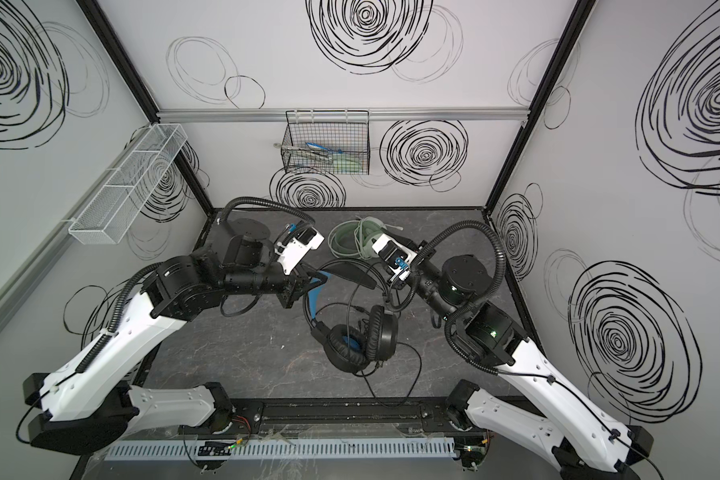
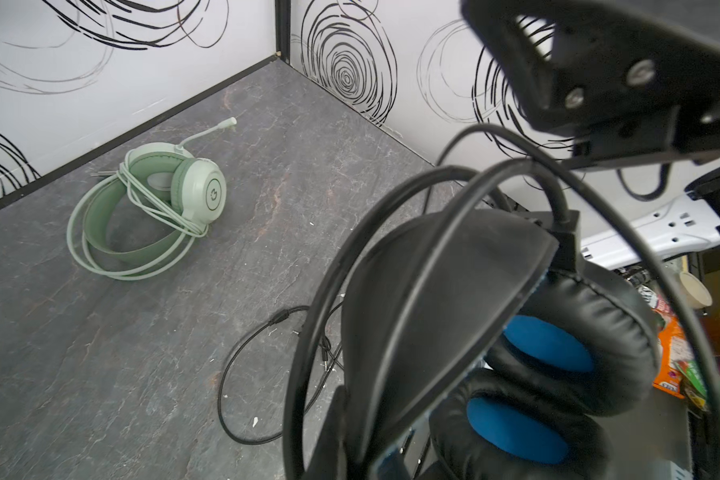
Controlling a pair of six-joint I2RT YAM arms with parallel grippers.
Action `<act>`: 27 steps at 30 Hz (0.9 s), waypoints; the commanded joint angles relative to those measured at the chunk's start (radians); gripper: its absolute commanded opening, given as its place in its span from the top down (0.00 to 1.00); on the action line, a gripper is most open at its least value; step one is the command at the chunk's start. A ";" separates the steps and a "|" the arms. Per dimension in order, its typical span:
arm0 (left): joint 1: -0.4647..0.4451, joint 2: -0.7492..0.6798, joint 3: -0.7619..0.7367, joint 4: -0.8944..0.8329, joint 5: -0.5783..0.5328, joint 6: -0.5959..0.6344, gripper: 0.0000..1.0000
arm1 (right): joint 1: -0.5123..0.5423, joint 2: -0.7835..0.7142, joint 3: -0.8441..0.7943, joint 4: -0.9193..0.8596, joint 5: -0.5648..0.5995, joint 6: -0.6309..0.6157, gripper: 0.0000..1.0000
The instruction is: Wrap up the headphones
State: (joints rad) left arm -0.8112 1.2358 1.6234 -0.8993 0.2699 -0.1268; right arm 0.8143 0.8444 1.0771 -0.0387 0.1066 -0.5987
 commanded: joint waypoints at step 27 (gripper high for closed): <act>0.158 -0.073 0.138 0.254 -0.023 -0.200 1.00 | -0.234 -0.310 -0.120 -0.131 -0.305 0.577 0.04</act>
State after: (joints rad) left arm -0.6579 1.1984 1.6890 -0.7998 0.2398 -0.2729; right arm 0.5831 0.5705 0.9909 -0.1497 -0.1341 -0.1383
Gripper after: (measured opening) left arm 0.076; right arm 0.958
